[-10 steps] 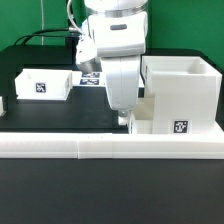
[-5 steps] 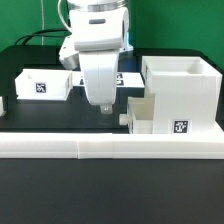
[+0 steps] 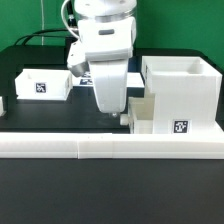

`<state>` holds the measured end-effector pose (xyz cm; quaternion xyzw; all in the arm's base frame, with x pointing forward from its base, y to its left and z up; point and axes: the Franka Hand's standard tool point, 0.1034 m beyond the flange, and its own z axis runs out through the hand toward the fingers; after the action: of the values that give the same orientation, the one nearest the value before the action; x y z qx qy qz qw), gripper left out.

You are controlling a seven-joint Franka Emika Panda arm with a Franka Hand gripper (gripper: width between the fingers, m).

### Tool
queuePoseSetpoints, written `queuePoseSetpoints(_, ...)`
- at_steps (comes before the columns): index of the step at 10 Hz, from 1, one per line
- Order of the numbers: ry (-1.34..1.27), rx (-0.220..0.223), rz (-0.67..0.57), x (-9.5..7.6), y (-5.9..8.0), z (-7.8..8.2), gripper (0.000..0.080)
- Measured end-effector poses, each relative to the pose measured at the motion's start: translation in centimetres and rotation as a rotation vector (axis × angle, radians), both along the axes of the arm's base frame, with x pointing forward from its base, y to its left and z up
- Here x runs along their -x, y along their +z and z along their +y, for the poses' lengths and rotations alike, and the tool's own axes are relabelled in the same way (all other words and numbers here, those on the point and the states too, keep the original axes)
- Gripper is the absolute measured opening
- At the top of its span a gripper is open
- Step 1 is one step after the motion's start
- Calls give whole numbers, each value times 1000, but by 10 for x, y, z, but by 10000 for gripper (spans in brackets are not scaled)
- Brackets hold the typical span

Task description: Assemble drawer

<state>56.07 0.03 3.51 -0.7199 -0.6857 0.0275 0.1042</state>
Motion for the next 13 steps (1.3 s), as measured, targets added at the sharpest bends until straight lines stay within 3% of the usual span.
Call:
queuePoseSetpoints(2, 14, 0, 0, -2, -1, 14, 649)
queuePoseSetpoints(5, 23, 8, -2, -3, -1, 12, 649)
queuePoseSetpoints(8, 54, 5, -13, -4, -1, -38, 649)
queuePoseSetpoints(10, 61, 8, -69, -7, 14, -75, 649)
queuePoseSetpoints(12, 32, 25, -129, 4, 30, -98, 649)
queuePoseSetpoints(13, 6, 28, -148, 18, 34, -105, 649)
